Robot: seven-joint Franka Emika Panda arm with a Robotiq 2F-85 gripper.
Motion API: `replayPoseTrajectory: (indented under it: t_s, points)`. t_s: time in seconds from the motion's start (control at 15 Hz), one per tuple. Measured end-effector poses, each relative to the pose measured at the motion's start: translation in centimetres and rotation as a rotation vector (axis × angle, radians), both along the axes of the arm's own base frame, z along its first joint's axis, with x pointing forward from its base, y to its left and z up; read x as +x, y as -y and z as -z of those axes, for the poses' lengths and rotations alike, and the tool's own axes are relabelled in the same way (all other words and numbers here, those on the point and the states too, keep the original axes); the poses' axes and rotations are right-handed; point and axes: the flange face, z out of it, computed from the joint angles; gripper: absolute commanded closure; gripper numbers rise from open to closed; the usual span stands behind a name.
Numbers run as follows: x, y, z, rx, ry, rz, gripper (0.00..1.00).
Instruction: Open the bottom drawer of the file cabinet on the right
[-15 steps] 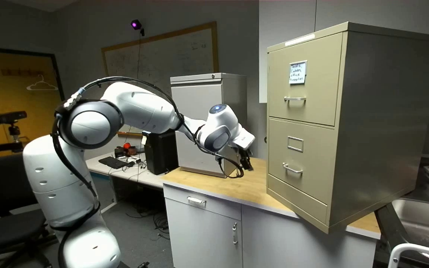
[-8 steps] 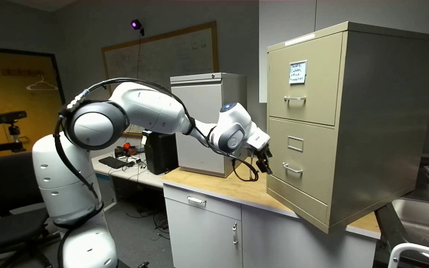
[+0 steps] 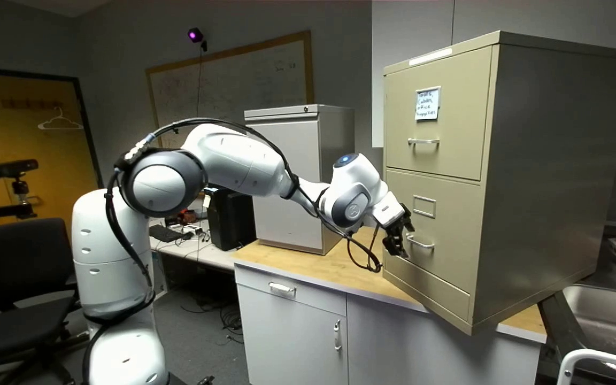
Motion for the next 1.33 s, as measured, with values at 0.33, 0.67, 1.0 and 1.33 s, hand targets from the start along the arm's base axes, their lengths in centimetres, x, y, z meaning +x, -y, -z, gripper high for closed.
replayPoseTrajectory:
  t_s: [0.33,0.67,1.0,1.33]
  points:
    - [2.4,1.6,2.1,0.041,0.007,0.073,0.00]
    - [4.9,2.6,3.0,0.084,0.009,0.107,0.00]
    - [5.6,2.2,3.4,0.144,-0.029,0.113,0.00]
    - [6.2,2.1,5.2,0.160,-0.070,0.110,0.33]
